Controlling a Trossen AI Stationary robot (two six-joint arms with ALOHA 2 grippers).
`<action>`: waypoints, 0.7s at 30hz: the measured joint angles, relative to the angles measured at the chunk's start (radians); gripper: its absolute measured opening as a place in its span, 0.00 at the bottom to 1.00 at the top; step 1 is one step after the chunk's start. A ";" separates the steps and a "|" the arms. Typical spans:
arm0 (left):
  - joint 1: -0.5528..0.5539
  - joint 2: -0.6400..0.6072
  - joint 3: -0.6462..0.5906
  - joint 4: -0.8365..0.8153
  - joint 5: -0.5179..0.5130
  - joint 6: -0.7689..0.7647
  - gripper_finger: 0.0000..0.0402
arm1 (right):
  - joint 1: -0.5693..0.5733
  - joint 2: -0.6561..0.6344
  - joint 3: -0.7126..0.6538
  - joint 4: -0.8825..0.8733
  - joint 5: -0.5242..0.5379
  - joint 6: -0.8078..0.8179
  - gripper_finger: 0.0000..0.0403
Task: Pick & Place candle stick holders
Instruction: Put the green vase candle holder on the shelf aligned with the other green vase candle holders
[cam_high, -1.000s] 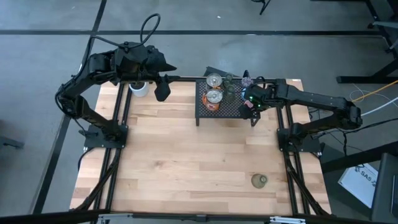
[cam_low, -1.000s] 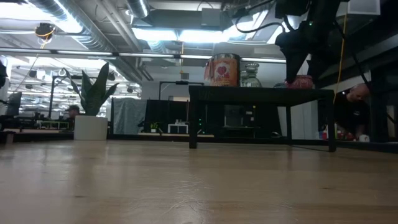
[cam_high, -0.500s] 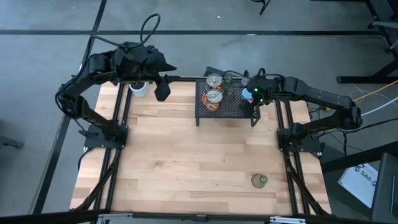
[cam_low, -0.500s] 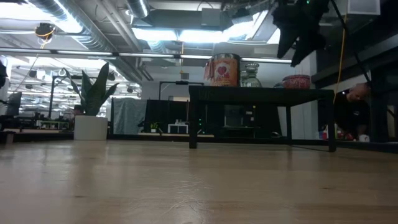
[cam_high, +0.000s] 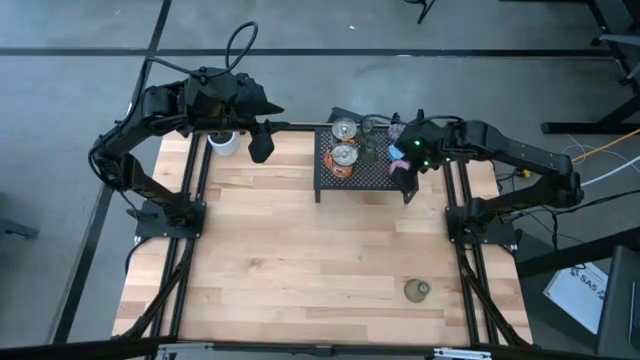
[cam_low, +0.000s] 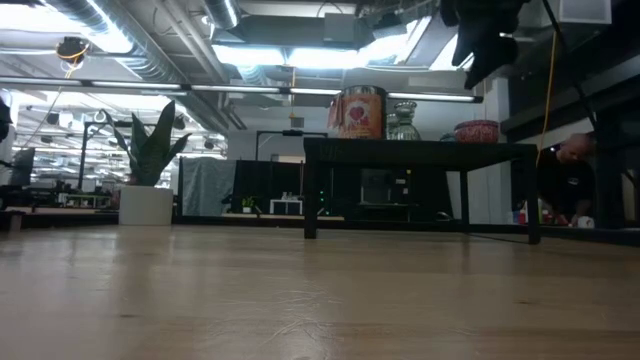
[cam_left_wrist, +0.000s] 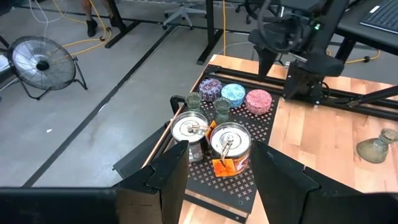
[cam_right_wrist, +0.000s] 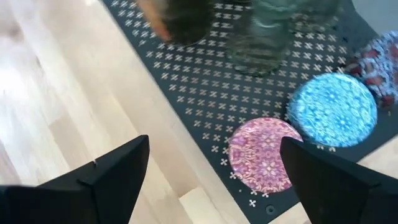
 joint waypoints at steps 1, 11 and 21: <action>0.000 0.000 0.000 0.000 0.000 0.000 0.42 | 0.009 -0.001 0.000 0.000 0.000 -0.018 0.90; 0.000 0.000 0.000 0.000 0.000 0.000 0.42 | 0.120 -0.070 0.000 0.085 0.001 -0.081 0.90; 0.000 0.000 0.000 0.000 0.000 0.020 0.42 | 0.202 -0.103 0.000 0.254 0.001 -0.091 0.90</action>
